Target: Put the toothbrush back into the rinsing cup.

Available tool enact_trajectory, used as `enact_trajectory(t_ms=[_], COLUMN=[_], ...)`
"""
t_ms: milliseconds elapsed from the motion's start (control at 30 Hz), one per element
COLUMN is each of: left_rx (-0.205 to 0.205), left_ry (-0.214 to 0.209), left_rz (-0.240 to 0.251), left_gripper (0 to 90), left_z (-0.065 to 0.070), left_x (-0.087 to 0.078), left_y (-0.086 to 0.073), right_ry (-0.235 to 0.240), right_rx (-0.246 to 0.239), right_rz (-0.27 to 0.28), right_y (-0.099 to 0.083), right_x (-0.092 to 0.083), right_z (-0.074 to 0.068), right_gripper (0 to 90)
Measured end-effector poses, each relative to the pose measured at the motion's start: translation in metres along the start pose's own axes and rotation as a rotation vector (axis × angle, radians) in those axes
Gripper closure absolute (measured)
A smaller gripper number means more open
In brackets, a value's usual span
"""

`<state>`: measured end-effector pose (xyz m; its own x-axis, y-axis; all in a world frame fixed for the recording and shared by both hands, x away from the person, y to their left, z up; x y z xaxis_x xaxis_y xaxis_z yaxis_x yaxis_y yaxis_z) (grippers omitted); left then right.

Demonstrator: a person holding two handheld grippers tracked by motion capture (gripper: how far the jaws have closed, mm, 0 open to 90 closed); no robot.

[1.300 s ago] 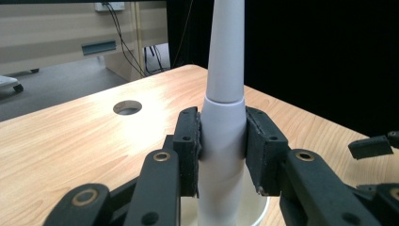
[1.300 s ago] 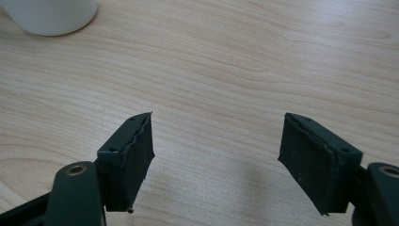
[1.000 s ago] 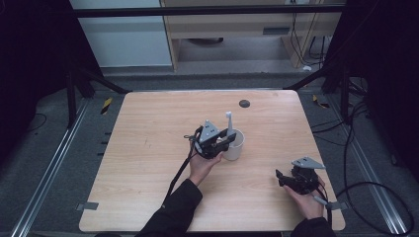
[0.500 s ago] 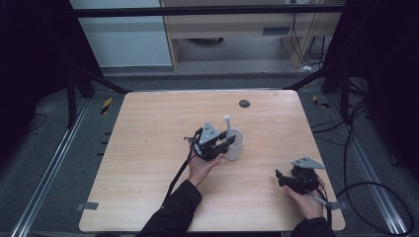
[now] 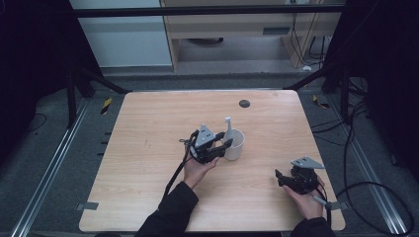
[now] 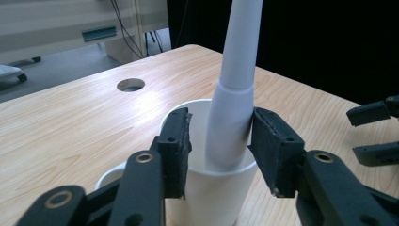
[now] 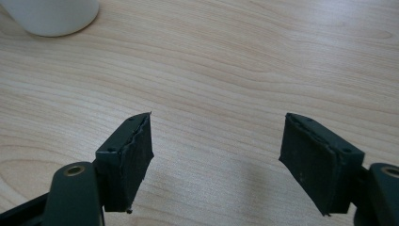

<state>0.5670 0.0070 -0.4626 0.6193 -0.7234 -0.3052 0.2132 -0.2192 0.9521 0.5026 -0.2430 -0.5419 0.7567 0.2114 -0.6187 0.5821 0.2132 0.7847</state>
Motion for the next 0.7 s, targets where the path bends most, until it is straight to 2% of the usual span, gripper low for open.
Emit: enact_trajectory(t_ms=[100,167,267,333,467,700], left_rx=[-0.001,0.007,0.010,0.027,0.056,0.044], left_ry=[0.010,0.021,0.024,0.034,0.050,0.092], left_rz=[-0.010,-0.034,-0.044,-0.079,-0.106,-0.139], left_gripper=[51.2,50.2,49.2,47.6,44.9,38.7], left_z=[-0.002,-0.004,-0.004,-0.005,-0.008,-0.023], left_x=[-0.012,-0.022,-0.027,-0.035,-0.049,-0.075], left_y=[-0.002,-0.005,-0.007,-0.010,-0.014,-0.031], right_ry=[-0.001,-0.003,-0.005,-0.007,-0.008,-0.015], right_rx=[0.000,0.003,-0.001,0.002,0.003,0.012], right_rz=[0.004,0.005,0.005,0.007,0.012,0.008], right_y=[0.001,0.001,0.001,0.001,0.002,0.000], right_x=[-0.001,-0.001,-0.001,-0.002,-0.004,-0.005], right_z=[0.000,0.000,0.000,-0.001,-0.001,0.002], right_gripper=[25.4,25.2,25.0,24.6,23.5,21.9])
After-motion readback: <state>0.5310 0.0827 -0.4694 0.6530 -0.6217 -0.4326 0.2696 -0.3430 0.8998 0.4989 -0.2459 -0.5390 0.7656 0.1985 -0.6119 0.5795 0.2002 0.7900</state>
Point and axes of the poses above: each handheld gripper's, and its own axes: x roughly forward along the jaws, y roughly out of its top, z roughly to its right, the point moved 8 cm from there along x, roughly forward along the jaws, and after that the axes turned 1 degree about z, right-handed, at the moved point
